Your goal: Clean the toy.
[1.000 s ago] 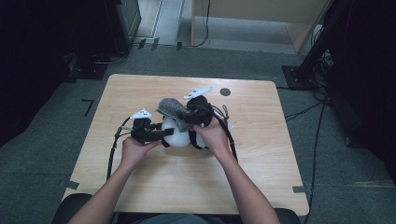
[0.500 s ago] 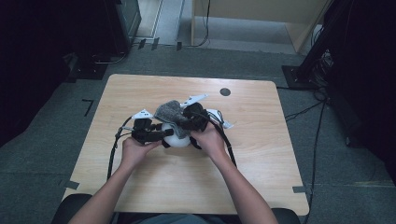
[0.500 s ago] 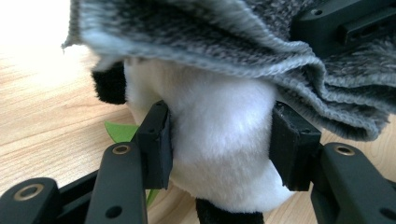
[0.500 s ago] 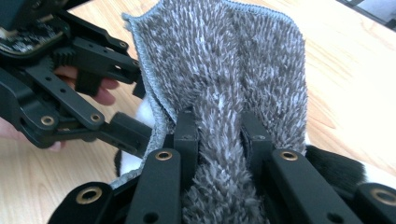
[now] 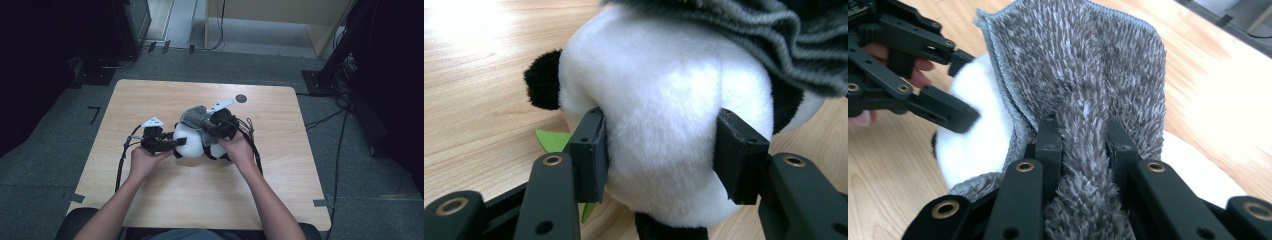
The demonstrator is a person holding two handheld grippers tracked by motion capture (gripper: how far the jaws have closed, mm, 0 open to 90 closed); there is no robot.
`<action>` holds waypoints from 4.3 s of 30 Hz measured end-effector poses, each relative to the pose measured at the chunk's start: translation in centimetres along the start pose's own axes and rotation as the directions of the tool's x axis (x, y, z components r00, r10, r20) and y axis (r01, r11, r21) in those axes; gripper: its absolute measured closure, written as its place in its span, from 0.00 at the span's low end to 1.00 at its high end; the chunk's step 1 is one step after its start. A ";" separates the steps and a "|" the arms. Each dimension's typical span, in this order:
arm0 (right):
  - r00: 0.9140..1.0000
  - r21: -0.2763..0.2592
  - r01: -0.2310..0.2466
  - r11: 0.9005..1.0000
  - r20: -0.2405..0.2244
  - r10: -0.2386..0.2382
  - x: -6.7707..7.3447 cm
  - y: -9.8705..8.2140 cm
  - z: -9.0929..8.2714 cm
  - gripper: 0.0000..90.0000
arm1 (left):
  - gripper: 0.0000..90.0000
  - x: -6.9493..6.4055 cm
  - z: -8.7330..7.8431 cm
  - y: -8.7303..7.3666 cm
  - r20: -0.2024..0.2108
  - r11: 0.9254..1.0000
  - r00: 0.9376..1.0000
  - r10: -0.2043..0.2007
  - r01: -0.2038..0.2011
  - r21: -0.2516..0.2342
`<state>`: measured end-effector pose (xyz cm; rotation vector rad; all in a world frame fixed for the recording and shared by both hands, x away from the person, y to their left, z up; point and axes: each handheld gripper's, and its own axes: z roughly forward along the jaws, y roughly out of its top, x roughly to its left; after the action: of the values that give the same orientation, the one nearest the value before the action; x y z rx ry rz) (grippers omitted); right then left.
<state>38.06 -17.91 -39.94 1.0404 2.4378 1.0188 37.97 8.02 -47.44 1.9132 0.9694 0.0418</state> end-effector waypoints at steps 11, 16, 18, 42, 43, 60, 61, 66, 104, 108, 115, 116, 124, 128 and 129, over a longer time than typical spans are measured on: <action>0.997 -0.051 -0.063 0.997 0.030 0.065 -2.5 -1.6 -2.4 0.82 | 0.48 0.1 0.1 0.0 0.003 1.000 1.000 -0.015 0.015 0.004; 0.995 -0.065 -0.085 0.994 0.043 0.088 -3.3 -2.3 -3.2 0.81 | 0.46 0.1 0.1 0.0 0.003 1.000 1.000 -0.008 0.008 0.006; 0.993 -0.070 -0.103 0.992 0.043 0.106 -3.8 -2.7 -3.6 0.82 | 0.46 0.2 0.1 0.0 0.004 1.000 1.000 -0.009 0.009 0.005; 0.955 -0.153 -0.291 0.944 0.019 0.297 -6.9 -8.2 -4.0 0.85 | 0.44 0.2 0.1 -0.2 0.019 1.000 1.000 0.012 -0.011 -0.023; 0.954 -0.155 -0.292 0.944 0.020 0.299 -6.9 -8.3 -4.0 0.85 | 0.44 0.2 0.1 -0.2 0.020 1.000 1.000 0.012 -0.011 -0.022; 0.985 -0.229 -0.159 0.961 0.026 0.169 -3.7 -2.8 -7.1 0.86 | 0.43 -0.2 -0.1 -0.2 0.006 1.000 1.000 0.004 -0.004 -0.021; 0.989 -0.220 -0.140 0.965 0.017 0.147 -3.2 -2.2 -6.6 0.86 | 0.43 -0.3 -0.1 -0.2 0.003 1.000 1.000 0.004 -0.004 -0.024; 0.999 -0.154 -0.054 0.987 -0.005 0.054 -0.6 -0.1 -3.6 0.86 | 0.43 -0.6 -0.2 -0.4 -0.008 1.000 1.000 0.007 -0.007 -0.030; 0.992 -0.088 -0.103 0.991 0.058 0.108 -2.5 -2.5 -3.3 0.84 | 0.42 -0.6 0.2 0.0 -0.039 1.000 0.999 -0.002 0.003 0.031; 0.984 -0.106 -0.151 0.983 0.075 0.160 -3.9 -3.7 -4.3 0.84 | 0.42 -0.5 0.2 0.0 -0.033 1.000 0.999 -0.010 0.011 0.027; 0.970 -0.129 -0.223 0.966 0.065 0.232 -5.6 -5.7 -5.3 0.85 | 0.41 -0.3 0.2 -0.2 -0.007 1.000 1.000 0.001 -0.001 0.011; 0.968 -0.137 -0.237 0.962 0.056 0.246 -5.8 -5.9 -5.4 0.85 | 0.41 -0.3 0.2 -0.2 -0.006 1.000 1.000 0.000 0.000 0.010; 0.941 -0.207 -0.315 0.926 0.057 0.333 -7.5 -7.7 -7.5 0.85 | 0.41 -0.4 0.0 -0.2 -0.006 1.000 1.000 0.019 -0.019 0.017; 0.935 -0.219 -0.346 0.912 -0.005 0.354 -7.3 -8.2 -7.3 0.85 | 0.41 -0.3 0.1 -0.2 -0.004 1.000 1.000 0.019 -0.019 0.016; 0.935 -0.215 -0.351 0.912 -0.020 0.355 -7.2 -8.2 -7.0 0.85 | 0.41 -0.3 0.1 -0.2 -0.003 1.000 1.000 0.021 -0.021 0.015</action>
<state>35.24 -30.52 -40.89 1.4365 2.1045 1.3419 37.66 7.82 -47.50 1.9380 0.9549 0.0497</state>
